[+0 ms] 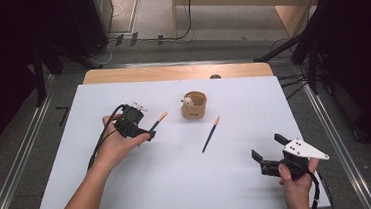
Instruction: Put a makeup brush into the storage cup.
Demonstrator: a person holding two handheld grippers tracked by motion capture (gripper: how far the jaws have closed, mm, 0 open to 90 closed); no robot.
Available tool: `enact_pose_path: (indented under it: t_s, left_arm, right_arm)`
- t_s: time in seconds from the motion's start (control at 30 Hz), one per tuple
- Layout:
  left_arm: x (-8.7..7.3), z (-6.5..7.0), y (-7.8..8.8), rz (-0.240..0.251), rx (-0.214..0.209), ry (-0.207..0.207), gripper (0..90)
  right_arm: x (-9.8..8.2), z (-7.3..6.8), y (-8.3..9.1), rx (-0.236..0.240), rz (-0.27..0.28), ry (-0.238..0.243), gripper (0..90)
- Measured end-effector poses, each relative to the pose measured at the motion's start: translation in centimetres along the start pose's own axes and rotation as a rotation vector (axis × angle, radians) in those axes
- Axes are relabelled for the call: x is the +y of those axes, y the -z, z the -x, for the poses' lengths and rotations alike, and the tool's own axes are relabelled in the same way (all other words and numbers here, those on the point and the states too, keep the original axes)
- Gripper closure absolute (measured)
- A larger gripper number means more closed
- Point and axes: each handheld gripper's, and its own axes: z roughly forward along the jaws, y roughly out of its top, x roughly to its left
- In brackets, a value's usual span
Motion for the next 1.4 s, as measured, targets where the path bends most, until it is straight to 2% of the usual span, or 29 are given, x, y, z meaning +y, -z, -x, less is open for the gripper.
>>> enact_pose_path:
  t_s: [0.17,0.4,0.63,0.83,0.97,1.17,1.4]
  left_arm:
    - [0.6,-0.3,-0.4,-0.033,0.019,0.005,44.3]
    - [1.5,-0.4,-1.4,-0.086,0.017,0.002,58.1]
    - [2.1,0.0,-2.4,-0.129,0.019,-0.027,64.8]
    - [2.6,0.0,-2.9,-0.163,0.018,-0.03,71.8]
    - [2.6,0.2,-3.2,-0.175,0.029,-0.05,75.7]
    - [2.7,0.5,-3.6,-0.182,0.036,-0.051,80.2]
    - [2.7,0.3,-3.6,-0.185,0.014,-0.044,84.7]
  right_arm:
    - [0.0,0.0,0.0,0.0,-0.007,-0.002,2.9]
    - [-0.1,0.1,-0.1,-0.004,-0.012,-0.004,3.1]
    - [-0.2,0.2,-0.1,-0.002,-0.014,-0.004,3.4]
    - [-0.1,0.1,-0.2,0.008,-0.015,-0.014,3.7]
    - [-0.2,0.1,-0.2,0.008,-0.017,-0.012,3.8]
    - [-0.1,0.1,-0.3,0.015,-0.014,-0.017,4.0]
    - [-0.2,0.1,-0.4,0.018,-0.019,-0.016,4.3]
